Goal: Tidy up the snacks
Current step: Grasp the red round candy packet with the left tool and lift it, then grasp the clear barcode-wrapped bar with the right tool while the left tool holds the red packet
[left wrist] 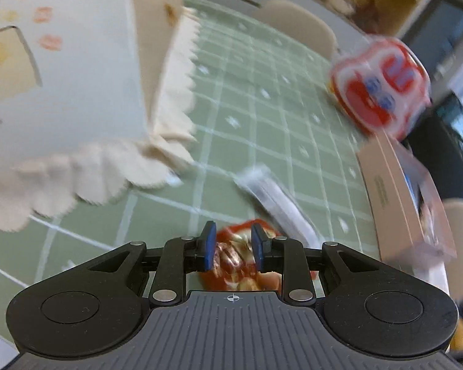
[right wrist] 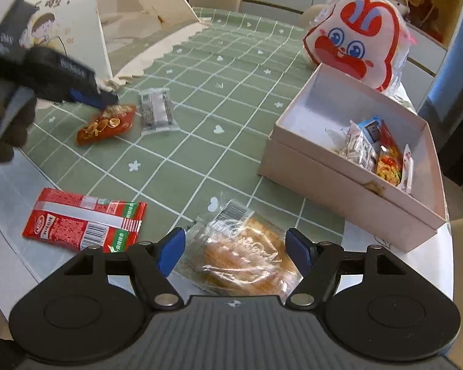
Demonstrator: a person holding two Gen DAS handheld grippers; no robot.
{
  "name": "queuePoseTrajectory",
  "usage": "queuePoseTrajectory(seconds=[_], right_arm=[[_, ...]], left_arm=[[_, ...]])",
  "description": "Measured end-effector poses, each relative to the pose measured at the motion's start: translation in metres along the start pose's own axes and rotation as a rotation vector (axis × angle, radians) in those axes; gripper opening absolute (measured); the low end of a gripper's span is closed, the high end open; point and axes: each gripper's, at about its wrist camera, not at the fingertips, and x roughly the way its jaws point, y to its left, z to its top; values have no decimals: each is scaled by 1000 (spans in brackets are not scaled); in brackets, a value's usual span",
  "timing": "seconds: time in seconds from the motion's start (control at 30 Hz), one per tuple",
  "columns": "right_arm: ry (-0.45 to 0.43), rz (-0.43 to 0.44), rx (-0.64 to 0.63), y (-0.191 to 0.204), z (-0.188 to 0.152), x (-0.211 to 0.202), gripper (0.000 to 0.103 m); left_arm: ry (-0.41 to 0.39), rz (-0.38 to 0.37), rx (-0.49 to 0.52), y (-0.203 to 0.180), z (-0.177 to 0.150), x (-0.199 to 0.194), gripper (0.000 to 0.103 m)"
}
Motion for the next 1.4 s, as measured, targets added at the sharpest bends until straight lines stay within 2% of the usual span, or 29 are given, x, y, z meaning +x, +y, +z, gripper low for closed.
queuePoseTrajectory(seconds=[0.13,0.3,0.37,0.43,0.53,0.63,0.77,0.87,1.07,1.27,1.4], right_arm=[[-35,26,25,-1,9,-4,72],[-51,133,55,14,25,3,72],[-58,157,56,22,34,10,67],[-62,162,48,29,46,20,46],[-44,148,53,35,65,43,37],[0,175,63,40,71,66,34],[28,174,78,42,66,78,33],[39,179,83,40,64,79,33],[27,170,48,43,62,79,33],[18,168,35,43,61,78,34],[-15,156,49,39,60,69,34]], left_arm=[[77,-96,24,-19,-26,-7,28],[128,-139,5,-21,-49,-17,28],[118,-135,-15,-17,-51,-21,28],[91,-125,-48,-10,-48,-23,28],[59,-127,-95,0,-41,-25,28],[55,-126,-109,5,-37,-21,28],[51,-161,-131,9,-35,-14,29],[81,-195,-134,9,-33,-3,31],[90,-270,-165,6,-27,13,32],[69,-276,-181,-7,-16,34,29],[60,-259,-142,-16,-14,35,29]])
